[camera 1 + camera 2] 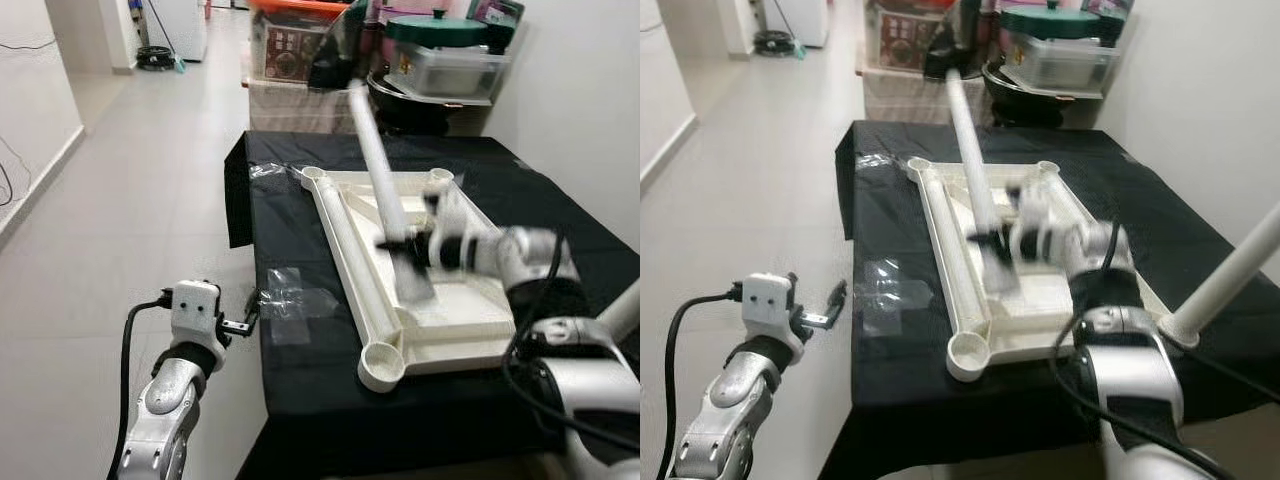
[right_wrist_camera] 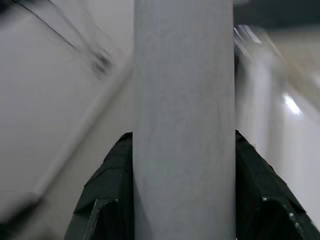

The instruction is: Building children table

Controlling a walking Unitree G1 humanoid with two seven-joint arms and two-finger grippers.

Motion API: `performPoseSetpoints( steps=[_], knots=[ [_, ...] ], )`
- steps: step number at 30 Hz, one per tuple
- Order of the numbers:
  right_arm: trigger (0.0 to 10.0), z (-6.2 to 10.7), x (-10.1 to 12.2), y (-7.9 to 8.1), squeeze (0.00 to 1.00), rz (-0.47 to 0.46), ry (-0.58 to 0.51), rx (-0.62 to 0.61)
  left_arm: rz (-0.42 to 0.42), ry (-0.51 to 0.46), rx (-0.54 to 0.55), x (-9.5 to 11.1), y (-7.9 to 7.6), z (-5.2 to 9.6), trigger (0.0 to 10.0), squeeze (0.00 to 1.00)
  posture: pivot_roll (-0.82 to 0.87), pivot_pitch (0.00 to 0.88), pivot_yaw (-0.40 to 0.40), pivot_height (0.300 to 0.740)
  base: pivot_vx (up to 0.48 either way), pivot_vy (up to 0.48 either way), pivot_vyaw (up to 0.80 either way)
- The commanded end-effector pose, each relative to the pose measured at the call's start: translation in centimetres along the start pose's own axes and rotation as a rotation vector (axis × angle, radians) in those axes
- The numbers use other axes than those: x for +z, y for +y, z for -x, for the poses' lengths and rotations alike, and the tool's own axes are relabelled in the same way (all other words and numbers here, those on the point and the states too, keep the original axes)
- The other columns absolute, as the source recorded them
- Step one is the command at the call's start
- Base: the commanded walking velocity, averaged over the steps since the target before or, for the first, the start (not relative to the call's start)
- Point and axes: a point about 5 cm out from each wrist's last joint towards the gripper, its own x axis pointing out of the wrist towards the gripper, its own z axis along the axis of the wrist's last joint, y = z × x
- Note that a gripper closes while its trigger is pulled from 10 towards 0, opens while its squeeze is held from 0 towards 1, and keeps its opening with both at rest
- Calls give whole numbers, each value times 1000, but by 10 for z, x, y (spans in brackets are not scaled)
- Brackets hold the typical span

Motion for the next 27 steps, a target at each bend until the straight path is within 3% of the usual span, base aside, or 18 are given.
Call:
performPoseSetpoints(
  steps=[1,4,6,7,8,9,14,15,19,25,27],
  knots=[
    [0,2,9,7,0,-10,-89,52,51,3,-32,0,-3,0,10000,0,77,0,-122,740,0,0,0],
    [0,0,11,13,0,-15,-141,75,107,-17,-65,6,-6,-1,10000,0,79,0,-120,740,0,0,0],
    [0,-11,0,27,0,-40,-212,115,268,-70,-179,23,-13,-2,10000,0,86,0,-111,740,0,0,0],
    [0,-11,0,27,0,-40,-212,115,268,-70,-179,23,-13,-2,10000,0,86,0,-111,740,0,0,0],
    [0,-20,-18,39,0,-71,-220,150,369,-107,-296,37,-19,-1,10000,0,101,0,-111,740,0,0,0],
    [0,-23,-25,44,0,-84,-216,165,389,-118,-337,41,-22,-1,10000,0,101,0,-111,740,0,0,0],
    [0,-31,-43,62,0,-104,-221,192,421,-124,-467,50,-27,3,10000,0,106,0,-100,740,0,0,0],
    [0,-34,-49,72,0,-109,-233,213,426,-97,-539,49,-31,6,10000,0,104,0,-93,740,0,0,0],
    [0,-39,-55,86,0,-99,-257,239,432,-24,-666,45,-39,13,10000,0,108,0,-87,740,0,0,0],
    [0,-37,-57,97,0,-107,-277,277,439,19,-651,39,-34,12,10000,0,107,0,-80,740,0,0,0],
    [0,-32,-60,109,0,-74,-282,340,444,28,-647,39,-31,12,10000,0,104,0,-75,740,0,0,0]
  ],
)
